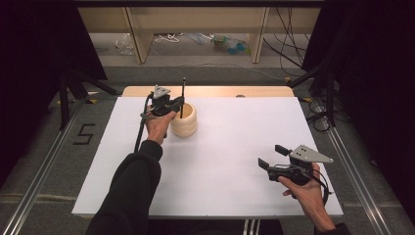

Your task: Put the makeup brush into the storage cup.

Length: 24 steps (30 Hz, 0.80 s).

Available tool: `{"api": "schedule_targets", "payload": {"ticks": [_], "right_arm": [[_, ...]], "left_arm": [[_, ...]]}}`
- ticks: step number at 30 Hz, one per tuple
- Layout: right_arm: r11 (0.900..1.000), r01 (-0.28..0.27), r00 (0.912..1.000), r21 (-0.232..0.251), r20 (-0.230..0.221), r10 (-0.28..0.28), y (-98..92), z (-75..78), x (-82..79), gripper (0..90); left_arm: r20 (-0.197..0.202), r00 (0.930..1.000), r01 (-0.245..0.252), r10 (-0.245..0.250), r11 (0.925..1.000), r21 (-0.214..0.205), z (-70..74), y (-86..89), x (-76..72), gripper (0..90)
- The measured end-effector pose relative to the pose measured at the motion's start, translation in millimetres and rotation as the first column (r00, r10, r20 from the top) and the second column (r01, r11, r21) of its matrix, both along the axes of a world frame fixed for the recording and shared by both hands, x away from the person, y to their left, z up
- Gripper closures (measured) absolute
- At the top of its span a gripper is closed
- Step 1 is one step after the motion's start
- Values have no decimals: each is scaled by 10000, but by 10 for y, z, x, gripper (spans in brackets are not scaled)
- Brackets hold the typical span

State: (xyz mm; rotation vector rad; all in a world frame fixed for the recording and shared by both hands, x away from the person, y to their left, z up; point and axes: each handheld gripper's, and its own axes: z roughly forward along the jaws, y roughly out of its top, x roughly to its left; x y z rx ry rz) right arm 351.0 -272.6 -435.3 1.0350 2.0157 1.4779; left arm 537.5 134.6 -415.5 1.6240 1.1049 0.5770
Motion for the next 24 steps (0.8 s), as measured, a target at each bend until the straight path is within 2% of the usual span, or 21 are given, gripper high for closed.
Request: {"api": "schedule_targets", "payload": {"ticks": [5, 7, 11, 17, 18, 20, 24], "right_arm": [[10000, 1, 10000, 0, -7, -1, 0, 0, -1, 179], [10000, 2, 10000, 1, -9, -2, -1, -1, 1, 179], [10000, -10, 10000, 15, -21, 10, 1, -2, 0, 182], [10000, 7, 10000, -29, -82, -8, -5, 0, 1, 181], [10000, 11, 10000, -31, -87, -11, -5, 0, 0, 181], [10000, 5, 10000, 5, -19, -5, -2, -2, 2, 181], [10000, 11, 10000, 7, -24, -11, -1, -2, 2, 180]], "left_arm": [[-96, 10000, 15, -14, 9999, 147, -35, 3, -12, 836], [-161, 9999, 65, -59, 9993, 372, -57, 1, -14, 835], [-453, 9988, 229, -207, 9986, 477, -73, 8, 0, 828], [-260, 9996, 73, -58, 9984, 564, 8, 49, -13, 740], [-288, 9996, 82, -68, 9989, 464, 18, 55, -20, 725], [-274, 9995, 150, -141, 9993, 337, 40, 61, -41, 672], [-113, 9988, 490, -486, 9981, 368, 83, 71, -79, 603]]}}
